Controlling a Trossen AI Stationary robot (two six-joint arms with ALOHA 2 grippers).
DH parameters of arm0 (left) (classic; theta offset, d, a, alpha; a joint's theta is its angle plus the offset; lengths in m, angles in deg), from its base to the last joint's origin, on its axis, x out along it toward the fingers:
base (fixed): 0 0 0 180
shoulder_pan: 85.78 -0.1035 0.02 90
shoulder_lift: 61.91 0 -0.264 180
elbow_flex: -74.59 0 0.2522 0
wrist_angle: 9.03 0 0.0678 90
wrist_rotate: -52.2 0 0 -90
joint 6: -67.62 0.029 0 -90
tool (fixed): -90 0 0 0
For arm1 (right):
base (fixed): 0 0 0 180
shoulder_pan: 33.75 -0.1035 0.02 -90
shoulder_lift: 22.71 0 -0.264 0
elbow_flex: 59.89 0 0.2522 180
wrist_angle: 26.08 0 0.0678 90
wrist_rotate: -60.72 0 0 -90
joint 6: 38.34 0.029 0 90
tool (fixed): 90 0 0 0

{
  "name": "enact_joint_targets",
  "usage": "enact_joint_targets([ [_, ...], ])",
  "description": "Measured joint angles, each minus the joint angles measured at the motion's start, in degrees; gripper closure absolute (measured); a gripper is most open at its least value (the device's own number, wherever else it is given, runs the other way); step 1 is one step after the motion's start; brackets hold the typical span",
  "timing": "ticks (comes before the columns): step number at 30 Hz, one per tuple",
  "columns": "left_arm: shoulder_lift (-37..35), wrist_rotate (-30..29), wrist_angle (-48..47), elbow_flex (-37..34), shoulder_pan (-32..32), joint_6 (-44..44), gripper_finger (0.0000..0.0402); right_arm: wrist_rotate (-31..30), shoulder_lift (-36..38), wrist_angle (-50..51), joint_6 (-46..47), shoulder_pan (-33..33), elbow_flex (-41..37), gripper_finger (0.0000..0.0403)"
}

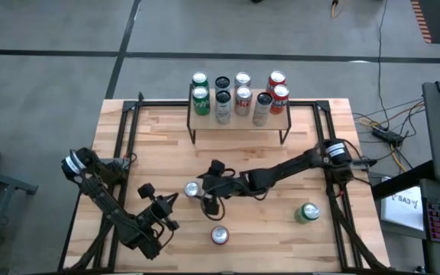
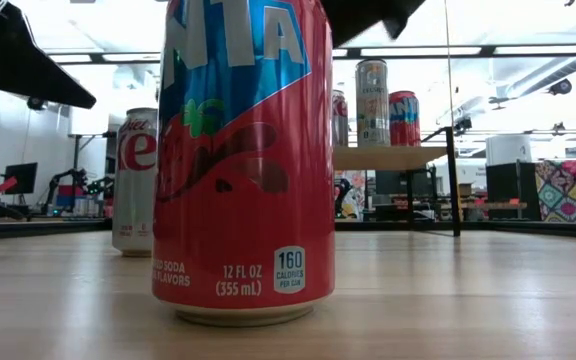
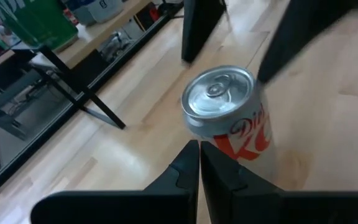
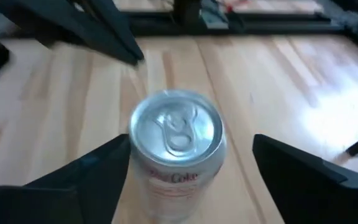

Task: Place canned beverage on shelf
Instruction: Put the white red soda can on the shelf aligned with the other white red soda cans

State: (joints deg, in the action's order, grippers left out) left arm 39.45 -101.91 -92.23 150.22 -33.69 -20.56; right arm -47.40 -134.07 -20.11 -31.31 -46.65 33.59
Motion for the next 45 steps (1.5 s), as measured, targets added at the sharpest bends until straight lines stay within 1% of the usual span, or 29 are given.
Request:
enact_joint_targets([
  [6,-0.06,-2.04,-0.12,-0.11,-0.02,-0.21,0.0401,0.10,-4.05,4.04,1.36,0.57,3.95,0.0050],
  [8,-0.06,-2.48,-0.10,-0.11,-0.04,-0.37,0.0401,0.10,-5.21,5.72,1.36,0.57,5.40,0.0049],
  [17,0.68,-2.47,0.43,-0.51,-0.07,-2.34,0.0401,0.10,-10.65,5.86,-0.91,1.24,11.04,0.0051],
  [21,0.70,-3.66,0.56,-0.48,-0.07,-2.29,0.0401,0.05,-10.65,5.30,-2.44,1.40,11.68,0.0070],
  [25,0.70,-4.24,0.69,-0.44,-0.07,-1.07,0.0401,0.18,-10.15,5.64,-3.65,1.57,11.72,0.0115],
  [29,0.70,-4.34,0.65,-0.42,-0.07,-0.77,0.0402,1.59,-9.32,6.80,-5.02,1.59,11.70,0.0115],
  [32,0.70,-4.37,0.76,-0.04,-0.07,0.04,0.0402,5.32,-7.36,9.21,-6.46,1.66,11.63,0.0115],
  [34,0.70,-4.45,1.26,0.42,-0.07,1.02,0.0402,6.68,-5.12,11.76,-7.65,1.61,11.63,0.0115],
  [36,0.70,-4.55,2.27,1.09,-0.07,2.04,0.0402,6.67,-2.15,14.94,-9.50,1.53,11.55,0.0115],
  [40,0.72,-6.00,4.49,3.09,-0.08,6.90,0.0402,6.55,4.89,19.38,-12.52,1.55,9.81,0.0115],
  [45,0.72,-9.39,5.14,7.14,-0.60,14.73,0.0402,6.54,15.90,20.78,-16.25,1.86,4.08,0.0115],
])
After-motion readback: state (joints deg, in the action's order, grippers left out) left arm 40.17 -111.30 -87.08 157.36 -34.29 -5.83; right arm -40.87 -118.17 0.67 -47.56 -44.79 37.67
